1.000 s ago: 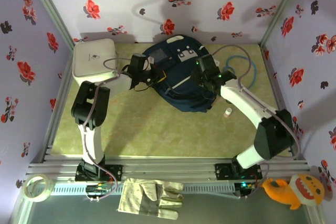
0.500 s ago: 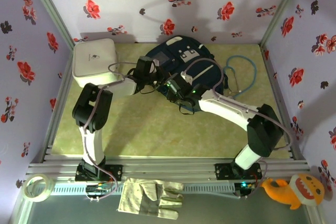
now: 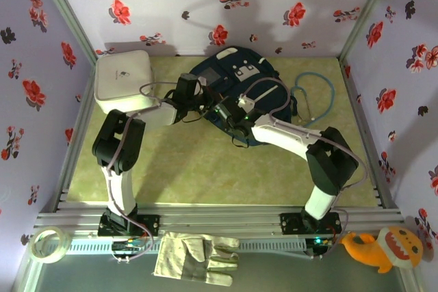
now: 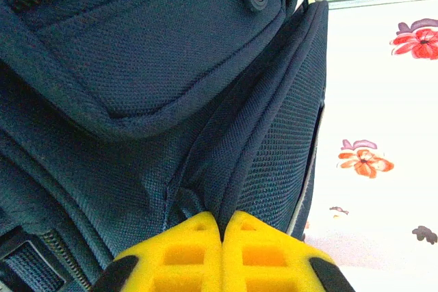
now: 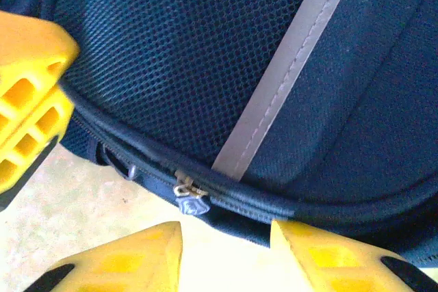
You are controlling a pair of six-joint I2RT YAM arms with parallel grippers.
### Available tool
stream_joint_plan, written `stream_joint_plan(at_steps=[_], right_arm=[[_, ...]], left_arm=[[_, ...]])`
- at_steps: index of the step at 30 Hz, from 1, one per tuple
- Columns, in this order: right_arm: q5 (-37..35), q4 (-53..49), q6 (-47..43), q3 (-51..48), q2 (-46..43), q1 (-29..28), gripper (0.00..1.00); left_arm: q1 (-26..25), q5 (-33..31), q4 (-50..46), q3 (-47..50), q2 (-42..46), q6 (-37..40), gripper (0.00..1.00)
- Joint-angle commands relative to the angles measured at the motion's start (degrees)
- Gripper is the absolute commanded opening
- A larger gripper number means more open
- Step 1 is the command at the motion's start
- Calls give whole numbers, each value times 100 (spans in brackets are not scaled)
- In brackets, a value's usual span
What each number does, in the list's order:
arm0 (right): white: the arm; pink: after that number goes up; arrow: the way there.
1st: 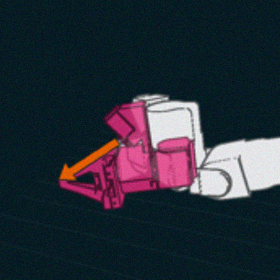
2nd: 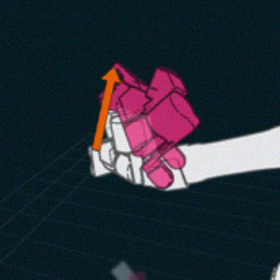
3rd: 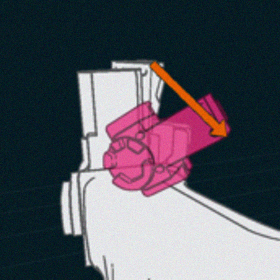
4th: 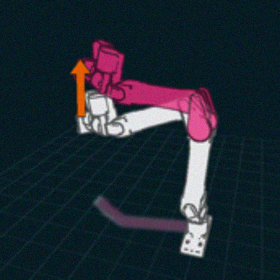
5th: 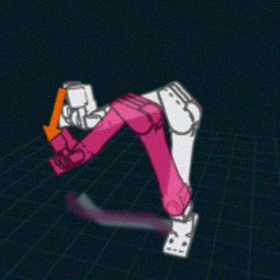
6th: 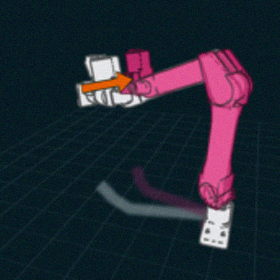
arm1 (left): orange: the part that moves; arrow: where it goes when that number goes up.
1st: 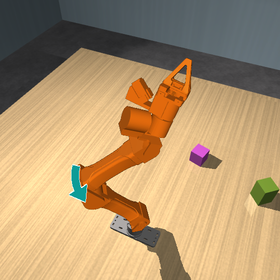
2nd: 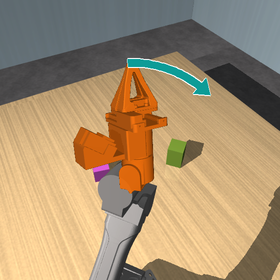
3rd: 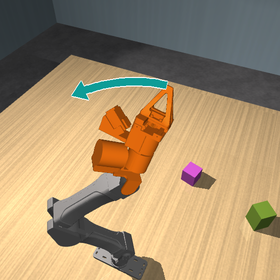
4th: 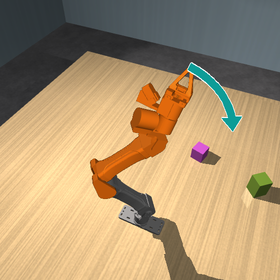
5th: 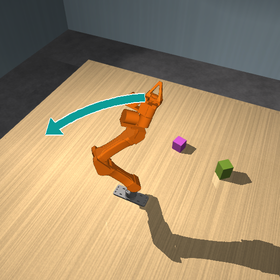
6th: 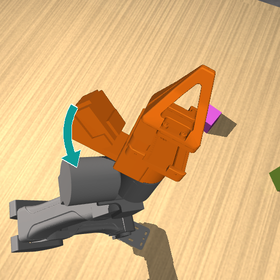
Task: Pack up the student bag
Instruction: Zip the student bag at the center of the table.
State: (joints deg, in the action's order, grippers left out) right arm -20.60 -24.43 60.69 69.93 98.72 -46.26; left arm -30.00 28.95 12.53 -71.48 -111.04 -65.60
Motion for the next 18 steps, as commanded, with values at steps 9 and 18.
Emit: stream_joint_plan(at_steps=[9,18], right_arm=[[-212,-95,46,602,503,84,36],[-361,-276,40,649,581,95,24]], left_arm=[[-76,322,347,56,340,-58,0],[-76,323,321,47,348,-33,0]])
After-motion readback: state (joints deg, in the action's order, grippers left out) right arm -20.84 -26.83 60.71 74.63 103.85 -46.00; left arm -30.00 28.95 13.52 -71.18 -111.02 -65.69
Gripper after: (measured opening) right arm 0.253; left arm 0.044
